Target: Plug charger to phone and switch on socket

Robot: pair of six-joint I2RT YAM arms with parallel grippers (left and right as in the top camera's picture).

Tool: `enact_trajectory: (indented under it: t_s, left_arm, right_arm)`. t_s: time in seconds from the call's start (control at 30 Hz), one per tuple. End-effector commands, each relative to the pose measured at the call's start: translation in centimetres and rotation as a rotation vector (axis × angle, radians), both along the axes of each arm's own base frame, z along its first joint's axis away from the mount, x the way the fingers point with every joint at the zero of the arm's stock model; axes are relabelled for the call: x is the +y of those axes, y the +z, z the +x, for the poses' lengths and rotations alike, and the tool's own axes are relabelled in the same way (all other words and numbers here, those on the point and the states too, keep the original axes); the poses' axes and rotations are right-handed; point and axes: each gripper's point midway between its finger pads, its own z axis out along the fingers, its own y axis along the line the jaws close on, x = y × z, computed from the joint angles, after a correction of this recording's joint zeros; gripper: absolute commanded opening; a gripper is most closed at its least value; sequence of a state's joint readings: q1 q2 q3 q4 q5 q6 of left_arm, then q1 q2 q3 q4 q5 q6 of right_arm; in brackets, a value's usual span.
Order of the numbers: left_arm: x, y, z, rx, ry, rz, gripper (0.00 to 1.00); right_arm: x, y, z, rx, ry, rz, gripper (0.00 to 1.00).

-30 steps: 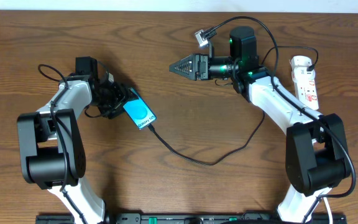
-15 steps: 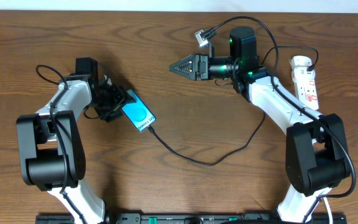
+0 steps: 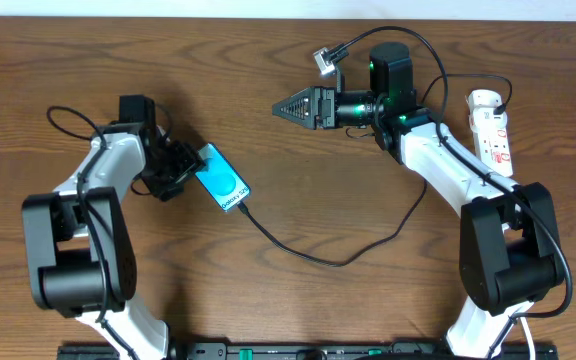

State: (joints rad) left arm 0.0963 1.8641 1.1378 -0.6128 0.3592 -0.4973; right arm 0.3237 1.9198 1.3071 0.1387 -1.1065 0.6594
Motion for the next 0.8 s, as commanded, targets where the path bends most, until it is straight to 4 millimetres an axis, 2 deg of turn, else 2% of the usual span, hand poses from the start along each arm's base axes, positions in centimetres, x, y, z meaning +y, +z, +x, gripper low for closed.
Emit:
enact_trajectory:
  t_s: [0.0, 0.27, 0.5, 0.67, 0.77]
  left_arm:
    - [0.9, 3.6, 0.8, -0.107, 0.008, 0.051, 0.68]
    - [1.0, 12.9, 1.4, -0.375, 0.012, 0.076, 0.74]
    - [0.8, 20.4, 0.1, -0.601, -0.001, 0.106, 0.85]
    - [0.7, 23.7, -1.1, -0.701, -0.004, 0.120, 0.89]
    - [0.7, 24.5, -1.4, -0.726, -0.003, 0.123, 0.89]
  right_arm:
    - [-0.3, 0.7, 0.3, -0.042, 0.006, 0.006, 0.99]
    - [-0.8, 0.2, 0.5, -0.041, -0.006, -0.012, 0.99]
    - [-3.1, -2.9, 1.4, 0.019, -0.094, -0.127, 0.99]
    - [-6.0, -5.7, 1.8, 0.088, -0.180, -0.256, 0.99]
    - [-8.0, -7.1, 1.8, 0.119, -0.250, -0.369, 0.99]
